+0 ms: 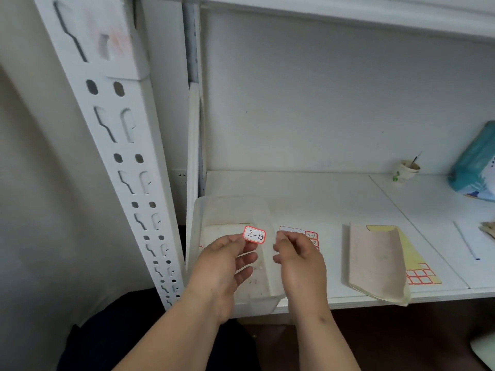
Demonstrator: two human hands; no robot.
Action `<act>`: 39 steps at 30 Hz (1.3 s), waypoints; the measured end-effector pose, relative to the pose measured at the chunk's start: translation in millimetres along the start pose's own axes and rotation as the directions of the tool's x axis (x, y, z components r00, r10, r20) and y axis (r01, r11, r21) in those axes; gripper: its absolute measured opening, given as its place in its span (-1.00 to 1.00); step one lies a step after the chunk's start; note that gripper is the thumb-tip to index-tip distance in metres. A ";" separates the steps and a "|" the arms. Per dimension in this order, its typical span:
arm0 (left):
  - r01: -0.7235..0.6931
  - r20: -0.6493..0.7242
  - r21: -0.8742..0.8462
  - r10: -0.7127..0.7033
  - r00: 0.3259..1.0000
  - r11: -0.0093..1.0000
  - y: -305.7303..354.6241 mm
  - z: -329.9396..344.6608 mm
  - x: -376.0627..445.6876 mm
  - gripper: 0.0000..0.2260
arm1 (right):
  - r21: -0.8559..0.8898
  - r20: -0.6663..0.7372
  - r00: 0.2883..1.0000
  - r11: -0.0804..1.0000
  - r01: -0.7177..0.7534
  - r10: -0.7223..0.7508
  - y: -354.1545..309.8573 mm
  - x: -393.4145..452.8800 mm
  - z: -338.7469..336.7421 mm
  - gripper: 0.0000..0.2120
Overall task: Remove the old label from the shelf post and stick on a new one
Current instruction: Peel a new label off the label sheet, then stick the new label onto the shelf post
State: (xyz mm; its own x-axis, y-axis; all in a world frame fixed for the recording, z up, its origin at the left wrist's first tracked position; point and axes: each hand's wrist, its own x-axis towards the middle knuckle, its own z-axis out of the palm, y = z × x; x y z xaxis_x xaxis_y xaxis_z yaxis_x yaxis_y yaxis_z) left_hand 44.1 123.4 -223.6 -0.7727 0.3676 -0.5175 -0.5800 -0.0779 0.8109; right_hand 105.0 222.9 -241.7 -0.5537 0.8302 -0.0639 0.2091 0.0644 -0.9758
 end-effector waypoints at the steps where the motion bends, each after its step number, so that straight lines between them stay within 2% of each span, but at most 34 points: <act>1: -0.011 0.014 -0.018 0.011 1.000 1.000 1.8 -0.6 -1.1 -0.83 | 0.017 0.013 1.000 1.000 0.003 -0.003 -4.9 -3.2 3.2 -0.91; 10: -0.138 0.111 -0.124 0.152 0.982 0.983 24.9 -12.0 -21.0 -0.81 | 0.145 -0.015 0.992 0.982 0.123 -0.122 -41.2 -27.8 14.9 -0.94; 14: -0.221 0.148 -0.129 0.240 0.959 0.967 34.4 -13.5 -35.1 -0.81 | 0.147 -0.057 0.967 0.956 0.252 -0.246 -58.8 -38.8 13.1 -0.92; 18: -0.346 0.167 -0.114 0.361 0.918 0.931 46.1 -17.3 -54.1 -0.76 | 0.159 -0.085 0.930 0.916 0.368 -0.358 -77.9 -51.7 12.3 -0.86; 21: -0.490 0.127 -0.061 0.494 0.860 0.870 58.3 -22.9 -72.9 -0.79 | 0.140 -0.109 0.896 0.886 0.443 -0.431 -92.8 -62.4 16.0 -0.85; 23: -0.610 0.076 0.019 0.608 0.791 0.792 67.0 -27.1 -86.6 -0.85 | 0.132 -0.139 0.863 0.854 0.503 -0.486 -103.9 -70.4 18.6 -0.89; 26: -0.767 0.014 0.114 0.771 0.637 0.632 78.4 -33.9 -102.3 -0.84 | 0.125 -0.182 0.803 0.796 0.592 -0.568 -122.8 -85.0 22.4 -0.87; 27: -0.812 -0.002 0.170 0.824 0.567 0.559 80.9 -37.0 -104.8 -0.82 | 0.131 -0.191 0.784 0.776 0.617 -0.591 -128.1 -89.9 24.2 -0.85; 29: -0.872 -0.015 0.326 0.924 0.382 0.366 84.6 -44.1 -106.6 -0.85 | 0.143 -0.203 0.751 0.740 0.657 -0.628 -136.2 -98.7 28.8 -0.82; 31: -0.864 -0.018 0.461 0.976 0.217 0.201 88.0 -52.2 -105.7 -0.91 | 0.139 -0.206 0.725 0.713 0.687 -0.658 -140.1 -104.6 34.7 -0.81; 34: -0.819 -0.003 0.572 0.999 0.044 0.038 94.9 -64.1 -101.6 -0.88 | 0.133 -0.189 0.701 0.689 0.713 -0.688 -143.7 -109.4 44.6 -0.80; 35: -0.805 0.003 0.593 1.000 0.008 0.004 97.8 -67.0 -100.8 -0.86 | 0.135 -0.184 0.692 0.679 0.721 -0.698 -145.5 -110.2 47.8 -0.80; 37: -0.797 -0.018 0.603 1.000 -0.022 -0.007 103.6 -70.0 -100.8 -0.87 | 0.151 -0.178 0.676 0.660 0.736 -0.715 -150.6 -110.7 53.7 -0.80; 39: -0.823 -0.088 0.566 0.996 -0.002 0.048 109.1 -70.1 -103.5 -0.89 | 0.174 -0.169 0.662 0.639 0.749 -0.730 -157.0 -110.2 59.5 -0.81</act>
State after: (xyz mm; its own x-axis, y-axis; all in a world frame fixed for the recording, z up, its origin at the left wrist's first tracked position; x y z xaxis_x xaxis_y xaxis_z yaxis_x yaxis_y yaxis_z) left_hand 42.7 11.9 -100.8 -0.5987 -0.1601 0.7848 0.7540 0.2181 0.6196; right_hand 85.2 88.4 -93.9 -0.3829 0.5966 0.7053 -0.4209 0.5669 -0.7081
